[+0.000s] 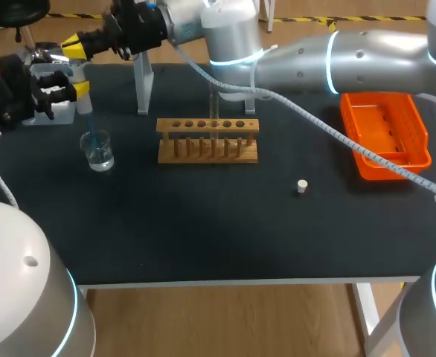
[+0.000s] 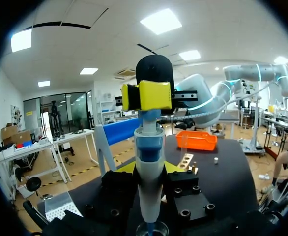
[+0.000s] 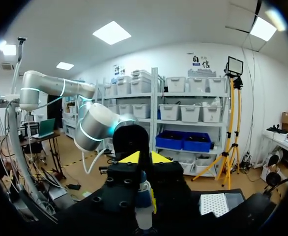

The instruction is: Invert the test tube, pick up the pipette, mount the tip to pipette, aspirate from beaker and dispense into the tube, eject the tip, return the pipette, and cap with the stopper.

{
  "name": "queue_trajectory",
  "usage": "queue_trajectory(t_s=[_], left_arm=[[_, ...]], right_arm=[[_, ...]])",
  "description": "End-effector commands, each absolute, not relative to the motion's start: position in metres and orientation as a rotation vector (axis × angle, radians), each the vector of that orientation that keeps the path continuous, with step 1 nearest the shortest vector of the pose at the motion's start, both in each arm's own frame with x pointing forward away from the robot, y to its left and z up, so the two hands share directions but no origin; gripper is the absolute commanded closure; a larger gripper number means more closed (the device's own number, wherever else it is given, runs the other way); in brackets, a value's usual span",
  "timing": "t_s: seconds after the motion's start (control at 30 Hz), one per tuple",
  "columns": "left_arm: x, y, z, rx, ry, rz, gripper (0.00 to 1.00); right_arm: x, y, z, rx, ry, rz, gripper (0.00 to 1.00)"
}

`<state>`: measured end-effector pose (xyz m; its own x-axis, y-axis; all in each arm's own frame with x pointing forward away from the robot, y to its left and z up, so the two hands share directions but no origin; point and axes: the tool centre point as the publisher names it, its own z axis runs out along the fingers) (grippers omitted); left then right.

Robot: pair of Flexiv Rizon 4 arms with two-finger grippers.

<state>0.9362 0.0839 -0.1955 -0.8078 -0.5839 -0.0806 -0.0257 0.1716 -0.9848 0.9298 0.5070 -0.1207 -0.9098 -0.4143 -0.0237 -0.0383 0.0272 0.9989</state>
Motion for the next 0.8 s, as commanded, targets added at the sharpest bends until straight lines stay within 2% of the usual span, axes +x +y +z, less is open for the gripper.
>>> queue_trajectory(t_s=[0.03,0.3,0.8], left_arm=[[0.935,0.084,-0.193,-0.576,2.013,-1.674,1.0],[0.935,0.084,-0.193,-0.576,2.013,-1.674,1.0],[0.935,0.084,-0.193,-0.576,2.013,-1.674,1.0]], right_arm=[[0.924,0.493,-0.105,0.467,-2.054,-1.983,0.0],[0.925,0.454,-0.084,0.454,-2.107,-2.033,0.0],[0.934,0.327,-0.092,0.279,-2.281,-2.04,0.0]])
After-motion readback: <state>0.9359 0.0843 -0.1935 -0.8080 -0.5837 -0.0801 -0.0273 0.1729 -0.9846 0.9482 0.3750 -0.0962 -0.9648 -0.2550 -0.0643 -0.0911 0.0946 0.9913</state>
